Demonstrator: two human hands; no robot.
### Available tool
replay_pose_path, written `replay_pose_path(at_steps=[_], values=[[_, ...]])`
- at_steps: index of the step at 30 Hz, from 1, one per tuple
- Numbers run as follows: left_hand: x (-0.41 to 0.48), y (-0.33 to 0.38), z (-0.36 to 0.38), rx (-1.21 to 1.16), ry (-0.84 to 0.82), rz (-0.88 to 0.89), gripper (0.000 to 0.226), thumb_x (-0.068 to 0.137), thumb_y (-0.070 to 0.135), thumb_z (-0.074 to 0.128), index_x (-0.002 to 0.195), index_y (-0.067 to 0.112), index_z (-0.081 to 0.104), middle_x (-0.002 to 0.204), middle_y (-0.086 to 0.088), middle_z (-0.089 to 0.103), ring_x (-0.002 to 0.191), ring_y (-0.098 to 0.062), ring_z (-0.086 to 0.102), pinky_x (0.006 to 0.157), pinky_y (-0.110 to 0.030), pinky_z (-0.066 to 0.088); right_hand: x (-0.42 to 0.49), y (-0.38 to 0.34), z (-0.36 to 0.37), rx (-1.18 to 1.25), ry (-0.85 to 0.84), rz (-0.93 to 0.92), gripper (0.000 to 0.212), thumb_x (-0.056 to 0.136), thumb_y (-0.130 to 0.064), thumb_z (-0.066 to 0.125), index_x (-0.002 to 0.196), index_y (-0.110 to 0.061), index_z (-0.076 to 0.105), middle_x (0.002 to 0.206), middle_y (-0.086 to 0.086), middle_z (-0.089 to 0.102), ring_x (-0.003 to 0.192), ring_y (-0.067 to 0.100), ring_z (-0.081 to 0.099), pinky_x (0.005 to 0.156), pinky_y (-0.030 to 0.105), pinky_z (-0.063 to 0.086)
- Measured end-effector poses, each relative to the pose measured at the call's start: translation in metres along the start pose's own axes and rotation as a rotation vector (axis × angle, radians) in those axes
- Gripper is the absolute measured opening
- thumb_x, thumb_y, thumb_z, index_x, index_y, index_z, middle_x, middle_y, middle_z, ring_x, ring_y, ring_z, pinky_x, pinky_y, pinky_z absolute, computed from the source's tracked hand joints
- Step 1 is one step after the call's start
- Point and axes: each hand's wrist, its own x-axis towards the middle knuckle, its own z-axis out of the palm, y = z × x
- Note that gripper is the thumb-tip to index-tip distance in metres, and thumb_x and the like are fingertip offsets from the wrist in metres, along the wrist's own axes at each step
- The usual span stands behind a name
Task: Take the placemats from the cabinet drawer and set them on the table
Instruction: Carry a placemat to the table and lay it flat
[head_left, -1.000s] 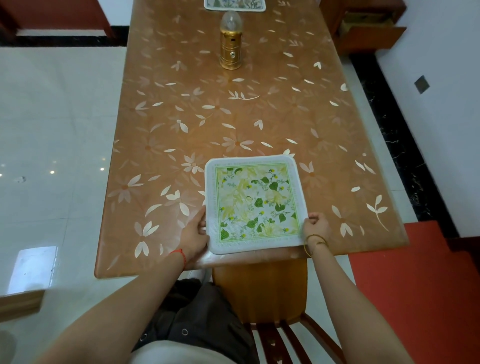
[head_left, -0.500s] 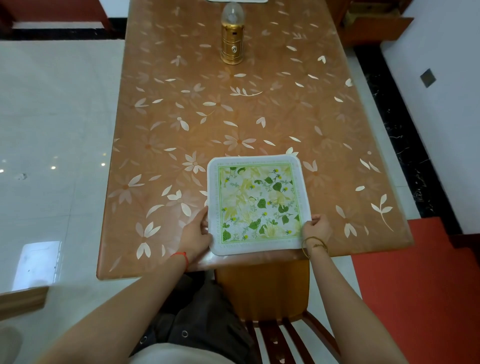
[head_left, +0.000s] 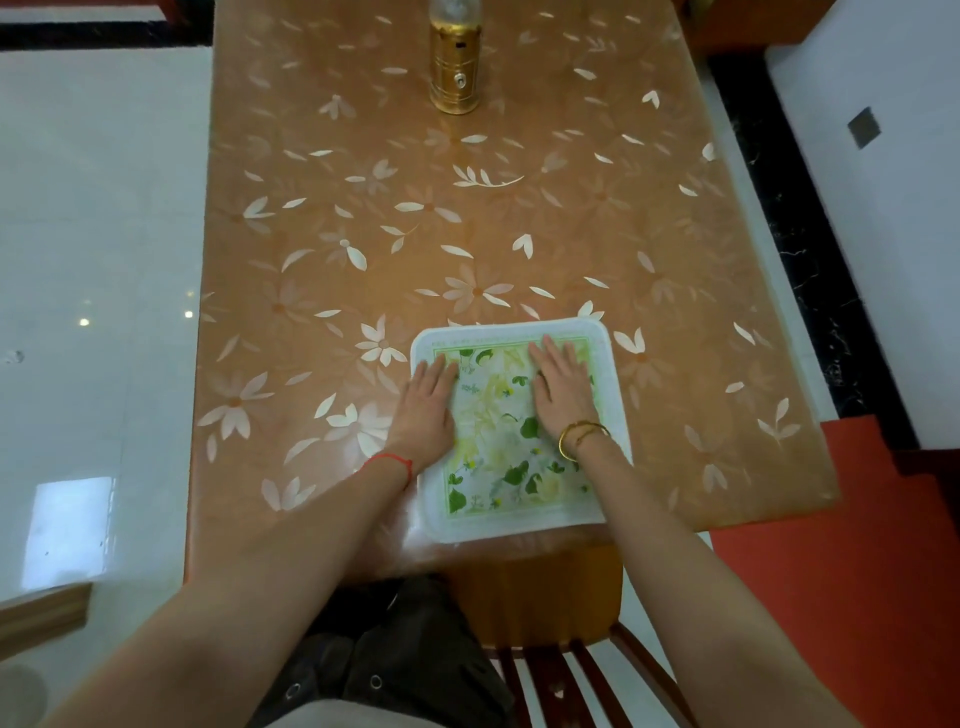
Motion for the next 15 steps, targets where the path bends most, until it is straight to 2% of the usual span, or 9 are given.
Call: replay_pose_path(at_steps=[5, 10, 15], values=[[0.034, -0.002, -0.003, 0.084, -0.083, 0.021, 0.061, 0.102, 0.019, 0.031, 0.158, 0.017, 0.006, 0.167, -0.004, -0.004, 0.153, -0.033, -0.01, 0.123, -0.051, 0.002, 0.032, -0.018, 0.016, -0.137, -0.164, -0.115, 0.051, 0.103, -0.026, 0.021, 0.154, -0.023, 0.016, 0.162, -0.003, 0.005, 0.15, 0.024, -0.003, 0.121, 0.045, 0.001], [0.042, -0.01, -0.004, 0.112, -0.04, -0.017, 0.059, 0.105, 0.028, 0.024, 0.158, 0.012, 0.001, 0.167, -0.005, -0.005, 0.154, -0.026, -0.006, 0.124, -0.043, 0.004, 0.034, -0.004, 0.013, -0.089, -0.169, -0.139, 0.052, 0.104, -0.023, 0.019, 0.155, -0.018, 0.01, 0.162, -0.004, 0.003, 0.15, 0.015, -0.002, 0.122, 0.036, 0.002], [0.045, -0.001, -0.001, 0.181, -0.045, -0.106, 0.061, 0.105, 0.033, 0.018, 0.157, 0.01, -0.005, 0.166, -0.004, -0.008, 0.154, -0.021, -0.006, 0.125, -0.04, 0.003, 0.034, 0.025, -0.007, -0.041, -0.112, -0.015, 0.052, 0.104, -0.022, 0.02, 0.155, -0.015, 0.007, 0.162, -0.002, 0.001, 0.149, 0.013, -0.001, 0.122, 0.032, 0.004]])
